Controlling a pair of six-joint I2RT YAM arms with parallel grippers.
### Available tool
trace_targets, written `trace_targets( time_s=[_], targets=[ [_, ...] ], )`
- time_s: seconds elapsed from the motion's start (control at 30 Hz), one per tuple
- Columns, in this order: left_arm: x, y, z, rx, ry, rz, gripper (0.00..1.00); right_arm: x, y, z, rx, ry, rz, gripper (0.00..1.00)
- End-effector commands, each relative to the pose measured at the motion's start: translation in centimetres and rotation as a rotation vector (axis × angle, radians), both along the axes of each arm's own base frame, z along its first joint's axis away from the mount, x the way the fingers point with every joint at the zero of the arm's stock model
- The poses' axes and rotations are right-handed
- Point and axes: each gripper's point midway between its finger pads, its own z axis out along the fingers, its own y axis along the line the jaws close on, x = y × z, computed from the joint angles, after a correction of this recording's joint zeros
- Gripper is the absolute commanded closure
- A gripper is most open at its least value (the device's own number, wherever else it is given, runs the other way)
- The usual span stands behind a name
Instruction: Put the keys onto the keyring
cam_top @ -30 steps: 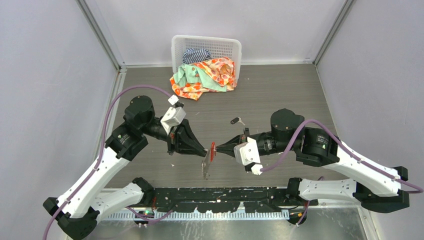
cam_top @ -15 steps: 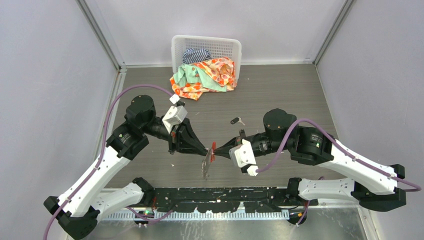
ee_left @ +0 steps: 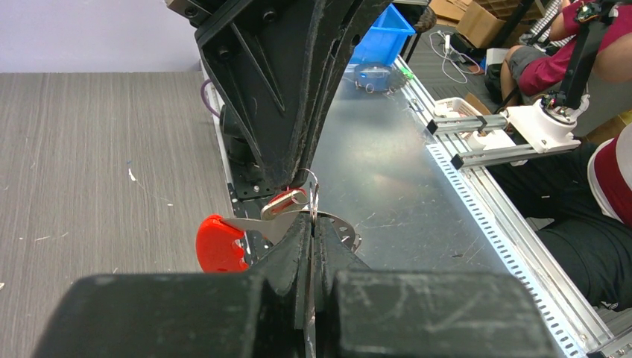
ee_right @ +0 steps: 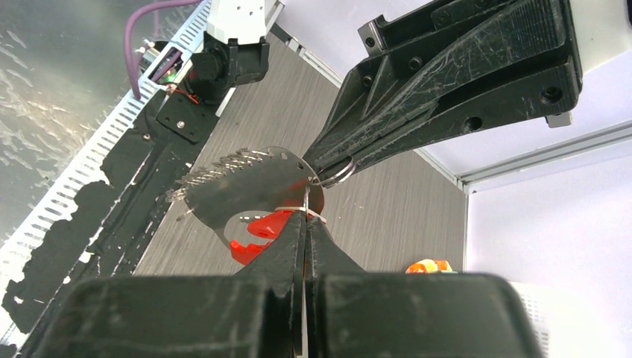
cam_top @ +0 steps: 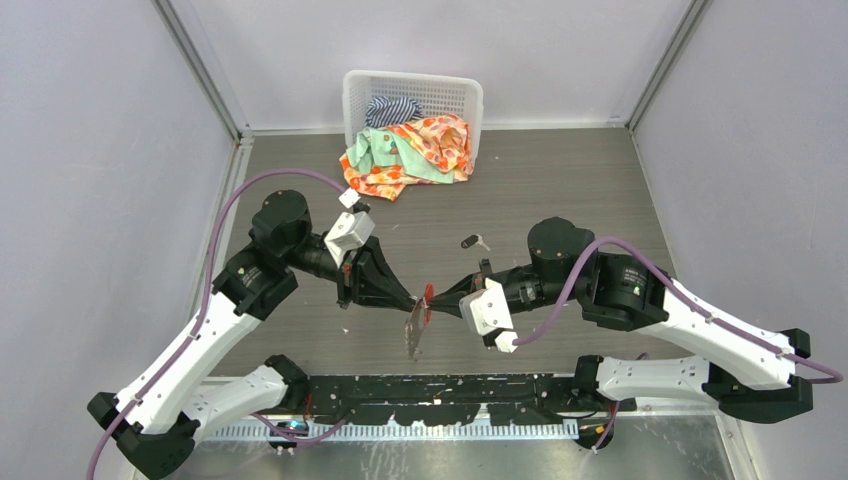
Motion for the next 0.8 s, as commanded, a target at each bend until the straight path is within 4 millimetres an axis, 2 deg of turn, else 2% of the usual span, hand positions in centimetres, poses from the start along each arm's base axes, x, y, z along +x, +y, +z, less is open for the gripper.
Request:
trace_targets(
  time_s=[0.0, 0.77],
  targets=[
    [-0.19, 0.16, 1.74, -0.046, -0.062, -0.003, 1.00, 0.34, -0.63, 3.23, 0.091, -0.049, -0.028, 0.99],
    [0.42, -0.03, 1.19, -0.034, -0.065, 0.035, 1.00, 0.29, 0.09, 3.25, 0.082, -0.031, -0.014, 0.99]
  ],
)
